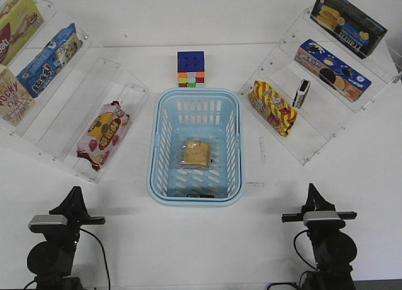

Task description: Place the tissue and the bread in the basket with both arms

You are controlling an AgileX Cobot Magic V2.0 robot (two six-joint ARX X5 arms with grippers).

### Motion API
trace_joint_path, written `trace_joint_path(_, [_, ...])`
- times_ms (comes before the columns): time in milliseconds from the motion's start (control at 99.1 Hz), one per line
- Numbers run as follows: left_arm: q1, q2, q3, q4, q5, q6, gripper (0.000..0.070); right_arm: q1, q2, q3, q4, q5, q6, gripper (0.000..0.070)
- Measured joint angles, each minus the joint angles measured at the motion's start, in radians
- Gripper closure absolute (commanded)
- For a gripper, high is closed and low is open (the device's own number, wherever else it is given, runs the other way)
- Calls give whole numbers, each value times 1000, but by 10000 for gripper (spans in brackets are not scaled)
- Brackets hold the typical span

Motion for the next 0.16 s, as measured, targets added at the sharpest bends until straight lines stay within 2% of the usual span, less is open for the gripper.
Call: trace_joint_path(161, [0, 0, 0, 0, 0, 0, 699, 0, 0, 0, 0, 0, 0, 700])
